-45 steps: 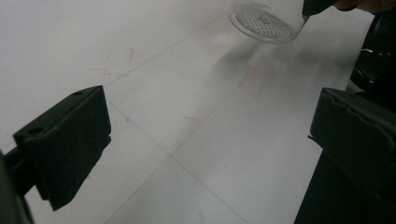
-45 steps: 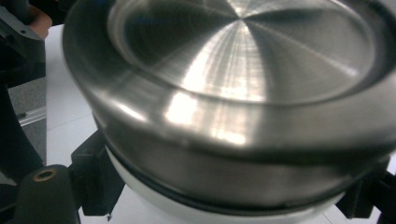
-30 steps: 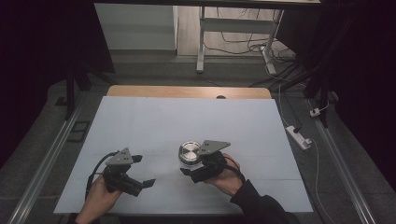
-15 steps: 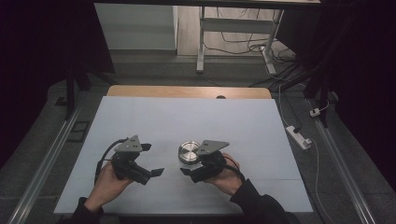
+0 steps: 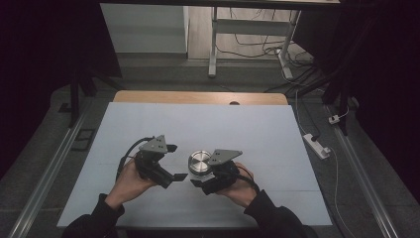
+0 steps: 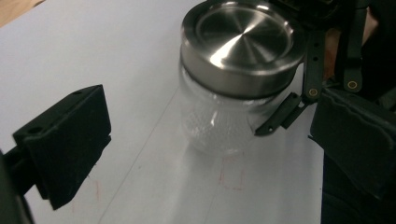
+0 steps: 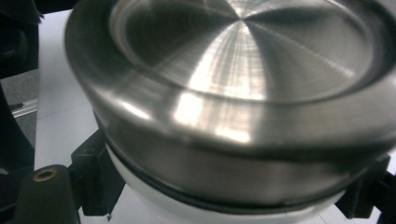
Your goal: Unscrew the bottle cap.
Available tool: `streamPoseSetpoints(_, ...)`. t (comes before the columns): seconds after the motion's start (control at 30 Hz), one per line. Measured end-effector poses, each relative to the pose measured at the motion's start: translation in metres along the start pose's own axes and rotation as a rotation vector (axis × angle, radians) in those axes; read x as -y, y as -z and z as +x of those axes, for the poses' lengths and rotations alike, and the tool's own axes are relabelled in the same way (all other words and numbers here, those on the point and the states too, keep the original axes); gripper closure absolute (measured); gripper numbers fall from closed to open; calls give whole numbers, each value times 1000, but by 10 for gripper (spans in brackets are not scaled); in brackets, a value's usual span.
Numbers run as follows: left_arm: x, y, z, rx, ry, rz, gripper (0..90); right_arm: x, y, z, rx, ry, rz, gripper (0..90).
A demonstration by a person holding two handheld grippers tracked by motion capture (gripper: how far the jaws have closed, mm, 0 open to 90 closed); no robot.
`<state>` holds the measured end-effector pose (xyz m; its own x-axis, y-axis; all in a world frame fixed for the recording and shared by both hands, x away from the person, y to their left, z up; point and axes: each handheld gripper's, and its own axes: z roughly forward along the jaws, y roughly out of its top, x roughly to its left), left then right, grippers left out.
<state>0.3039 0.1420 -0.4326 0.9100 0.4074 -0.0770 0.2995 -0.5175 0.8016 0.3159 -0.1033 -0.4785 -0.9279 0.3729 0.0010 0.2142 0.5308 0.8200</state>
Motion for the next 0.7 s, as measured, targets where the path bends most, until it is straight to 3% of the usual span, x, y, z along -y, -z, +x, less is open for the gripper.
streamPoseSetpoints(0.13, -8, -8, 2, 57, -64, 25, 0, 0, -1, 2, -19, 11, 7, 149)
streamPoseSetpoints(0.2, -11, -12, 3, 99, -79, 27, 0, 0, -1, 3, -29, 18, 11, 149)
streamPoseSetpoints(0.33, -17, -20, 4, 142, -122, 40, 13, 0, -3, 5, -51, 31, 13, 149)
streamPoseSetpoints(0.5, -23, -23, 6, 218, -189, 49, 94, 0, -4, 8, -79, 38, 18, 149)
streamPoseSetpoints(0.63, -29, -28, 5, 251, -217, 61, 135, -1, -5, 10, -96, 46, 19, 149)
streamPoseSetpoints(0.7, -30, -29, 4, 247, -223, 65, 161, -1, -5, 11, -96, 45, 19, 149)
